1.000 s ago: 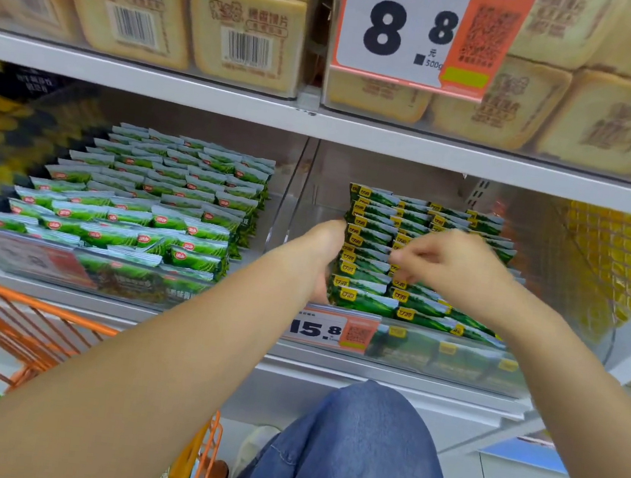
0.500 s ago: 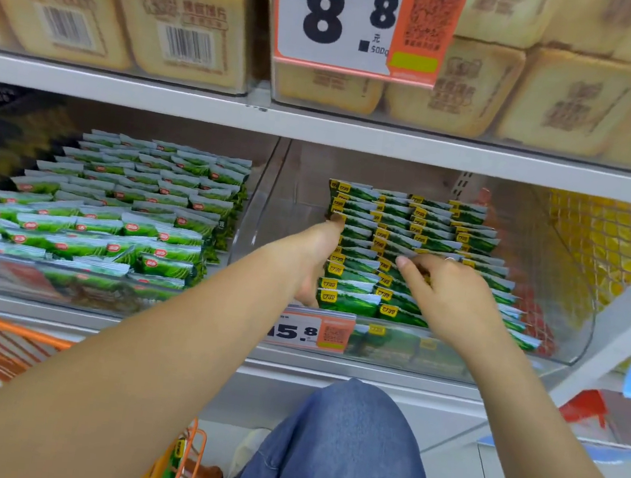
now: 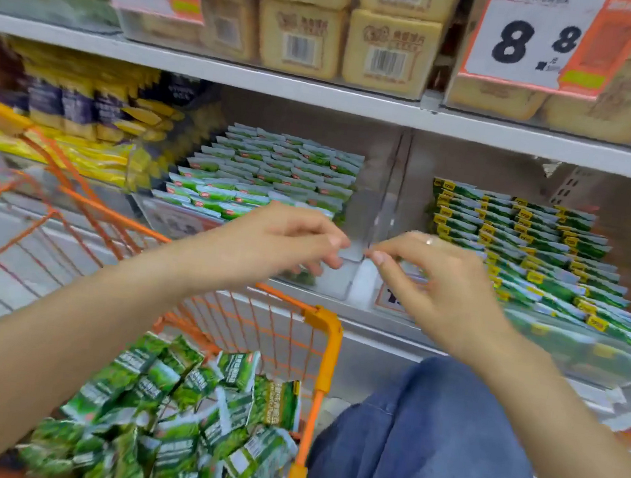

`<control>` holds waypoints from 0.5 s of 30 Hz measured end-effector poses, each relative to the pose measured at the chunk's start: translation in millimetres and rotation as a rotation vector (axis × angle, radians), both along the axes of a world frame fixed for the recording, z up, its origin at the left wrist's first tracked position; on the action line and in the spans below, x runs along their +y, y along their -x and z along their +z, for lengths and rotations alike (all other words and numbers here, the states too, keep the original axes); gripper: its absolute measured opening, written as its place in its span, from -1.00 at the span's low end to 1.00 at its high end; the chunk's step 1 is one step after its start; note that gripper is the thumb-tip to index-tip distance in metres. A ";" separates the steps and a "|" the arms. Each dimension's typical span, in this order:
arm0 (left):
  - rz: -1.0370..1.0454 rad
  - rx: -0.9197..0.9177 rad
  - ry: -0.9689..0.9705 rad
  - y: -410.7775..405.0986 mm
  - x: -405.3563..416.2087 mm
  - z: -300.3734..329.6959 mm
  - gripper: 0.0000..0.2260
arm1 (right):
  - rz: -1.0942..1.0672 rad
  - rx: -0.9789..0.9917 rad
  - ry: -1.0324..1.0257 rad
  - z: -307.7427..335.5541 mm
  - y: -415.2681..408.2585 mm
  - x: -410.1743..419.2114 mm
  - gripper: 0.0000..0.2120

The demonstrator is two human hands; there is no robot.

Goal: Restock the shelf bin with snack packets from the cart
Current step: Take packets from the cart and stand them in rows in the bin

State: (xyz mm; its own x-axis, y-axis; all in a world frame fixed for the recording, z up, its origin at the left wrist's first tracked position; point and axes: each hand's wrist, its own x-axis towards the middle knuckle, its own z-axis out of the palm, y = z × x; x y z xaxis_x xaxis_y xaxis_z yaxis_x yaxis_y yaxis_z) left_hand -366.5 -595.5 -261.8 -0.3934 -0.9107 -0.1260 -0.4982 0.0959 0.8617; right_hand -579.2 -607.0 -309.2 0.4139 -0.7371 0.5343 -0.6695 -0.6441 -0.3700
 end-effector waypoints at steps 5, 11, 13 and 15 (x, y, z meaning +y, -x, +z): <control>-0.177 -0.615 -0.162 -111.8 39.8 -35.2 -0.64 | 0.263 0.391 -0.193 9.8 -99.0 29.4 -0.71; -0.125 -1.081 -0.275 -188.1 58.9 -82.1 -0.52 | 0.422 0.994 -0.534 -41.3 -182.4 27.9 -0.65; -0.057 -1.066 -0.286 -202.5 61.9 -94.6 -0.53 | 0.495 1.097 -0.585 -71.4 -209.9 31.8 -0.62; -0.067 -1.042 -0.360 -207.8 63.4 -101.1 -0.53 | 0.559 1.130 -0.636 -93.0 -236.6 39.8 -0.58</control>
